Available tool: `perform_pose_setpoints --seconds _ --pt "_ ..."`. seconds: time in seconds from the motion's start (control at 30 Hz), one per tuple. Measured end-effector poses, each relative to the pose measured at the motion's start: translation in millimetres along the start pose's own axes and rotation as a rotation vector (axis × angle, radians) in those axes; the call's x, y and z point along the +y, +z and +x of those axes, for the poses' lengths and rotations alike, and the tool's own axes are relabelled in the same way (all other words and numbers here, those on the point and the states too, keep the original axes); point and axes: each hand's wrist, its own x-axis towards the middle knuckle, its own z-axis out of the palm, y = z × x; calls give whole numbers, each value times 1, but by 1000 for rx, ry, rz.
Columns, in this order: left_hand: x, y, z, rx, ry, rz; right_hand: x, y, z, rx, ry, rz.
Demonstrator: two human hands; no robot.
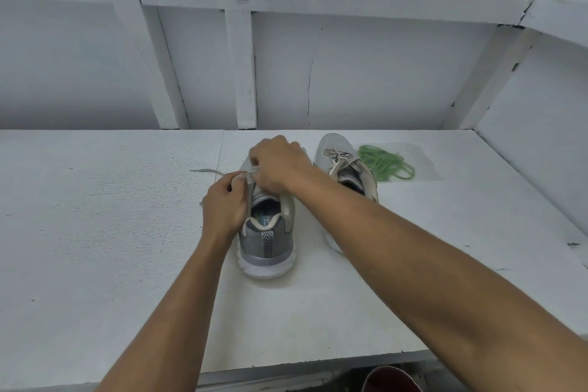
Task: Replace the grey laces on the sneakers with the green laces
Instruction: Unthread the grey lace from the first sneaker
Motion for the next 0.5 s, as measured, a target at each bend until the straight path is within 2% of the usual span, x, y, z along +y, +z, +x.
perform_pose_setpoints --seconds 0.1,0.23,0.4,0.5 --pt "-1 0 0 -7 12 -9 -6 9 -1 79 -48 -48" --pt "-1 0 1 2 -1 19 -1 6 0 73 -32 -123" --pt "1 -1 -1 -6 -26 -1 26 -19 7 205 154 -66" --pt "1 0 -1 5 -25 0 36 -20 10 212 171 -4"
